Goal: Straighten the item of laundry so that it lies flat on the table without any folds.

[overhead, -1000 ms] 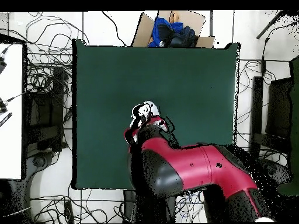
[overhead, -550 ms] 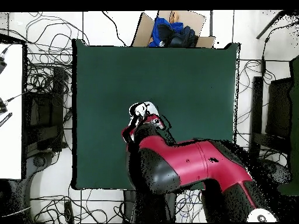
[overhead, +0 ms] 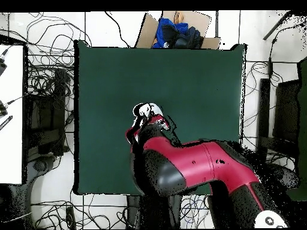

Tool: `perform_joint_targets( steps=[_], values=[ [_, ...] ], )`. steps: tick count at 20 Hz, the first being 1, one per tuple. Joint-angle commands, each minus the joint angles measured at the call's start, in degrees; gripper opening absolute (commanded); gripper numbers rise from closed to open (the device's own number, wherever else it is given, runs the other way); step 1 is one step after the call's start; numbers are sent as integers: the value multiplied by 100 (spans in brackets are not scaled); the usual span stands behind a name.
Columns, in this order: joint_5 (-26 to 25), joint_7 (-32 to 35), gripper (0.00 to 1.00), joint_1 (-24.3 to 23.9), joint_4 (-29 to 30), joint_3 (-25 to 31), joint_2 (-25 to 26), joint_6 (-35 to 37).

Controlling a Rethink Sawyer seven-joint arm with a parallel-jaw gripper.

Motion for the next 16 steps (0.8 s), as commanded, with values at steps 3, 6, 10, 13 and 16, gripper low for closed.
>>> perform_joint_targets(
  steps=[3, 6, 10, 13, 16],
  values=[
    [-70, 584, 0, 189, -100, -317, 147, 175],
    [-205, 691, 0, 352, -162, -507, 227, 97],
    [-125, 708, 0, 399, -231, -507, 222, 147],
    [-366, 734, 0, 552, -342, -776, 388, 32],
    [-447, 700, 0, 573, -368, -859, 515, -61]
  ],
)
